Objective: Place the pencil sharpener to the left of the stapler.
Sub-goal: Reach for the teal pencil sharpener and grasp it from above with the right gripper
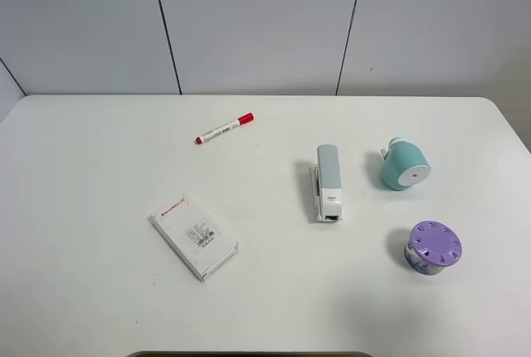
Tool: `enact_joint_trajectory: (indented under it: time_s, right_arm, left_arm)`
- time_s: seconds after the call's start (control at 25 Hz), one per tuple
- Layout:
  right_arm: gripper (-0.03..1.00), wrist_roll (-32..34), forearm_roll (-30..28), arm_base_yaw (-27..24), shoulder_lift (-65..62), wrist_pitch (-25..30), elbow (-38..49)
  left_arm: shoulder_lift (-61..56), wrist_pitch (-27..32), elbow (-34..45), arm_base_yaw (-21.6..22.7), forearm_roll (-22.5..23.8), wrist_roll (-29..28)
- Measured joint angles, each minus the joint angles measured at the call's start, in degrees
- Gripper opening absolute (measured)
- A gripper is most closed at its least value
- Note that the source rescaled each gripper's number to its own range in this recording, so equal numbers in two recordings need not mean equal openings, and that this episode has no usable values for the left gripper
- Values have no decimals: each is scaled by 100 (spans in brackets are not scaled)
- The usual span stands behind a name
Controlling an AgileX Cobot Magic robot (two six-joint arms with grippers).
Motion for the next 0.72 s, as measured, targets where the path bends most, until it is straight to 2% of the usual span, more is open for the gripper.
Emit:
enact_joint_trajectory:
  time_s: [0.72]
  right_arm:
    - [58,42,0,0,28,0,0]
  left_arm:
    - [0,0,0,0,0,0]
